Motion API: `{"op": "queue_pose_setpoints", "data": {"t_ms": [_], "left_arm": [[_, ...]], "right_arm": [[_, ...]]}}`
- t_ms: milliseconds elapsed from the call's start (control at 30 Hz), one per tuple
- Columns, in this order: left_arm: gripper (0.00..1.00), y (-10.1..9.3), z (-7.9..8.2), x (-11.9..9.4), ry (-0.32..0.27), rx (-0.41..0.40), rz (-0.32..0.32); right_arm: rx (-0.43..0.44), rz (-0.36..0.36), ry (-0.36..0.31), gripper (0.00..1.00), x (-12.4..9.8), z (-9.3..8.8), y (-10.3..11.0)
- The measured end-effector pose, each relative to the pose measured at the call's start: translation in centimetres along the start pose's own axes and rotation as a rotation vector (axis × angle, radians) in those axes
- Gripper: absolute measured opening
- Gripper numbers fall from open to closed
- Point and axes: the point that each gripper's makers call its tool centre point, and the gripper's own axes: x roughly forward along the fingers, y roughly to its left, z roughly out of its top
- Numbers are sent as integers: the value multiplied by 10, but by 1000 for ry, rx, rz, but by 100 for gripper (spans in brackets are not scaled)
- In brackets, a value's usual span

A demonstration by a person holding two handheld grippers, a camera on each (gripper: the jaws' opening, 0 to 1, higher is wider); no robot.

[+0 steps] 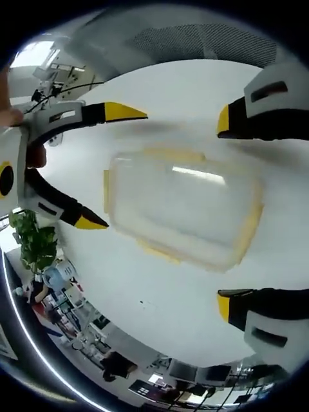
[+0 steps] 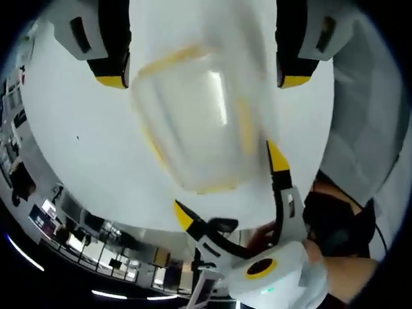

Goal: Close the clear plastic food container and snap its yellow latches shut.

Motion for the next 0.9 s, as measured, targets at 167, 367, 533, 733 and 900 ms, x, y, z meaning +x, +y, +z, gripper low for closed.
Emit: {"op": "queue_pose_setpoints", "data": {"t_ms": [167, 367, 533, 733, 900], "left_arm": [[98, -4, -2, -3, -25, -58, 7], [97, -12, -8, -9, -41, -105, 8], [97, -17, -10, -14, -70, -165, 12], [97, -25, -13, -19, -95, -228, 11], [97, -31, -15, -22, -118, -272, 11]], "right_arm": [[18, -12, -8, 95, -3, -5, 5], [67, -37, -36, 95, -9, -7, 6], [99, -53, -52, 95, -10, -12, 12], [146, -39, -68, 95, -11, -19, 23], [180, -24, -79, 95, -14, -24, 35]]}}
